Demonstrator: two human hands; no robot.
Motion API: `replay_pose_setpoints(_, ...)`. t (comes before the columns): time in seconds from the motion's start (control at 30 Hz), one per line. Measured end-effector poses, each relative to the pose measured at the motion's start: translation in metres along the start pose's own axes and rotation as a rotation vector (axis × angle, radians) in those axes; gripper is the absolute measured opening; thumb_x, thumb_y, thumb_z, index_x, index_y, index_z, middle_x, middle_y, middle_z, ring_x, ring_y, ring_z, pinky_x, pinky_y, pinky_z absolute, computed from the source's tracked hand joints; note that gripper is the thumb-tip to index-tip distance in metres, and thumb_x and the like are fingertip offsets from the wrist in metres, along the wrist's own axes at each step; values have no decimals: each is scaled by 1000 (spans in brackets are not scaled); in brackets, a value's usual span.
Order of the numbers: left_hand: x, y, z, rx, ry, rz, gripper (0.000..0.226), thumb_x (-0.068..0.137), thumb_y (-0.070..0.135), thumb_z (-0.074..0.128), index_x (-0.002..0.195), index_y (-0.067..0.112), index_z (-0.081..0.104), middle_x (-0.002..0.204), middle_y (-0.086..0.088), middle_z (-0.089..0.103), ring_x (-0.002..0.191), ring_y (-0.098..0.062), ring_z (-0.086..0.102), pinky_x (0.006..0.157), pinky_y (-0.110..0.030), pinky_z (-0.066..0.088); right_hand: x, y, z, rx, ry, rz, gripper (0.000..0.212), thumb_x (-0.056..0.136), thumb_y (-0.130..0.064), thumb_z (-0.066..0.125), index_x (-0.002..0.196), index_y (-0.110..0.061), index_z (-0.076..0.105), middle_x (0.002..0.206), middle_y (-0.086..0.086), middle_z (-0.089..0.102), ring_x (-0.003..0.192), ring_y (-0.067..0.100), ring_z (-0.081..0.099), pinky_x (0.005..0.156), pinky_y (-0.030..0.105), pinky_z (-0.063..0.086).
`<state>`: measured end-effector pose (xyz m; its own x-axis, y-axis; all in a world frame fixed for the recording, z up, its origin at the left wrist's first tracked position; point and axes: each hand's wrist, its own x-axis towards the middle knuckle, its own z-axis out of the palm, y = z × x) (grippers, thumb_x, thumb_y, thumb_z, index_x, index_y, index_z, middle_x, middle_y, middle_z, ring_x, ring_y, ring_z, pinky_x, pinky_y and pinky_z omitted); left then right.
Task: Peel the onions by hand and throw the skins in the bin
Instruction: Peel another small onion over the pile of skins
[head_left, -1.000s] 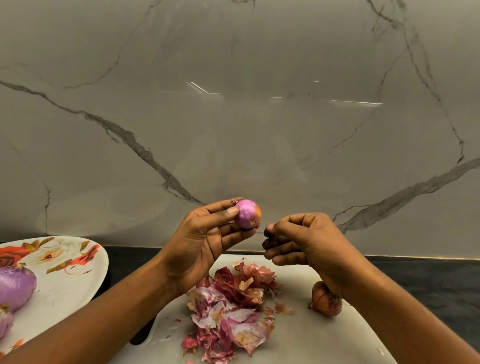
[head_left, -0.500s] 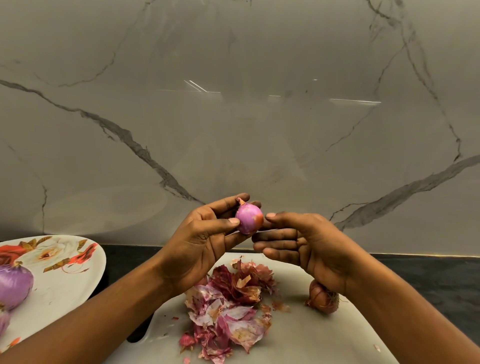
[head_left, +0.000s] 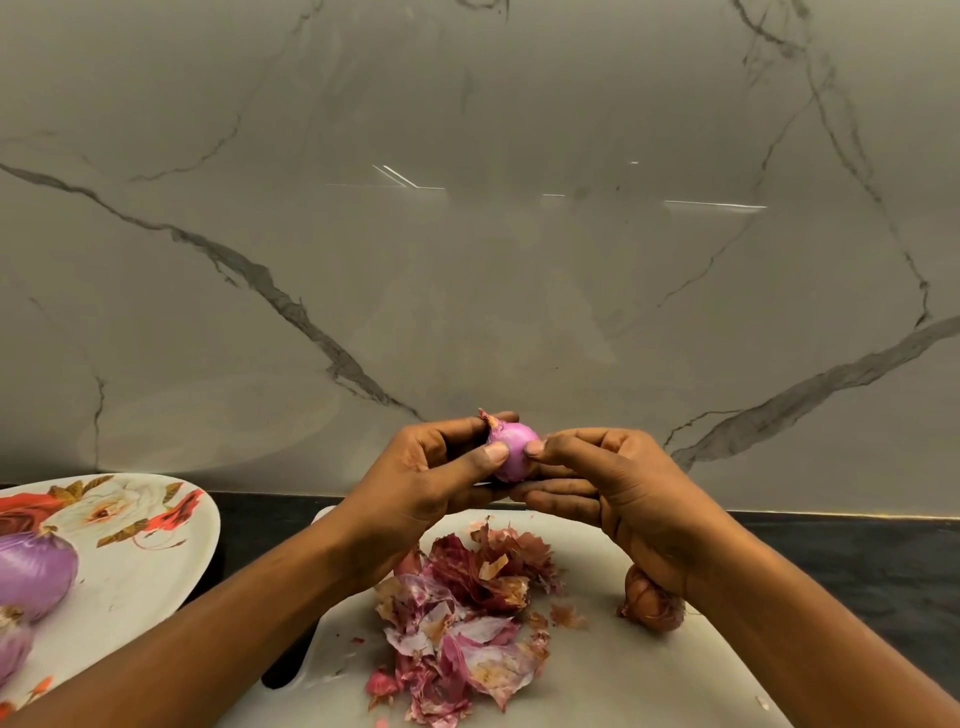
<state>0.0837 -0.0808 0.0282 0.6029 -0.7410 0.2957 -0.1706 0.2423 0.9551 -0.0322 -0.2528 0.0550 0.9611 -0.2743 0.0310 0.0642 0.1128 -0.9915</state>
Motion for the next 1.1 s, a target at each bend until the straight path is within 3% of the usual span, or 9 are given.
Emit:
replay_pose_setpoints(0.33,0,4,-1,-128,-39,22,43,95,15,62,137,5,63,129,-17,73,120,-35,70,103,-37,57,0,0,-3,-18,61,-63,15,93,6,69,105,7,76,98,29,77,92,39,79,71,28,65)
replay_pose_setpoints(0.5,0,1,-3,-90,-29,59,47,92,15,64,139,7,62,132,-13,72,125,-31,68,106,-37,55,-3,-3,-3,13,27,-57,17,92,-3,69,105,5,76,99,28,78,92,37,79,77,31,67)
replay_pose_setpoints(0.6,0,-1,-3,-23,-28,77,48,92,14,65,140,8,61,134,-8,72,127,-27,67,108,-36,54,-4,-4,-1,-5,10,-58,34,81,-18,78,107,3,76,100,26,78,94,39,79,79,32,66)
replay_pose_setpoints(0.8,0,-4,-3,6,-18,80,49,93,14,66,141,8,61,136,-8,71,129,-27,66,110,-39,52,-2,-1,-1,-18,40,-66,21,89,-5,76,109,2,74,98,26,78,94,41,78,84,35,65)
replay_pose_setpoints(1.1,0,-2,-3,-107,-31,79,48,92,10,63,140,5,61,134,-14,71,127,-30,67,108,-35,54,-2,-2,-1,-32,40,-99,20,89,0,74,109,0,76,98,24,79,95,39,79,82,33,66)
